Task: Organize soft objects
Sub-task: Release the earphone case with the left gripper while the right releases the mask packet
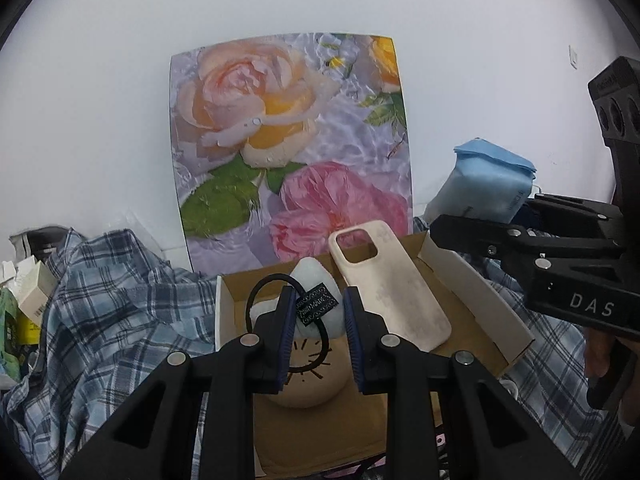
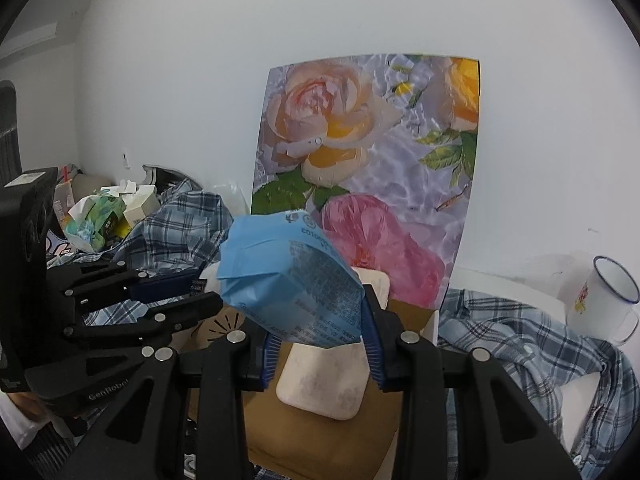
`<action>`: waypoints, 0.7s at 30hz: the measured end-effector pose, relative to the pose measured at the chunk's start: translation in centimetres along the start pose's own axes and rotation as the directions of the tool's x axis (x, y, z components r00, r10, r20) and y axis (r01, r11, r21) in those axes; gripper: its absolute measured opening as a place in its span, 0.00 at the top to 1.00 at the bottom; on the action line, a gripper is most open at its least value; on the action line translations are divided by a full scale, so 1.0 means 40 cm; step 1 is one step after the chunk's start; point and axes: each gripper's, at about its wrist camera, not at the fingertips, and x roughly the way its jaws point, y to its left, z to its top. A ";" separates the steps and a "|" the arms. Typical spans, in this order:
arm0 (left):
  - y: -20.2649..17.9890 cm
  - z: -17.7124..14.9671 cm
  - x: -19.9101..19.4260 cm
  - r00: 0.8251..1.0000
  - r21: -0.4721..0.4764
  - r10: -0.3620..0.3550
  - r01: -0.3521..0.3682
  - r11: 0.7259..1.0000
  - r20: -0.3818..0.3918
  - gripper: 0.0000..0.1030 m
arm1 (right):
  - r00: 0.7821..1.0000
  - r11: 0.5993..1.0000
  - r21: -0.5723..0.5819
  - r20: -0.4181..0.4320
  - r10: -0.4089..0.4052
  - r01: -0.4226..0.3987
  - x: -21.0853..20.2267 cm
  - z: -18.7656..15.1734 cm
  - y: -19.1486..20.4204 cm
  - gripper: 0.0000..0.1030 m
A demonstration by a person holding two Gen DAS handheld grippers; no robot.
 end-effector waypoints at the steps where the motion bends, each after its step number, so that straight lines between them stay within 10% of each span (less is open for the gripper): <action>1: 0.001 -0.001 0.003 1.000 -0.006 -0.007 0.007 1.000 -0.004 0.76 | 1.000 1.000 0.003 -0.008 0.006 -0.006 0.005 -0.003 -0.001 0.66; 21: 0.013 -0.020 0.049 0.998 -0.033 -0.003 0.001 0.999 -0.070 0.75 | 0.993 0.996 0.079 -0.099 0.057 -0.050 0.058 -0.038 -0.037 0.66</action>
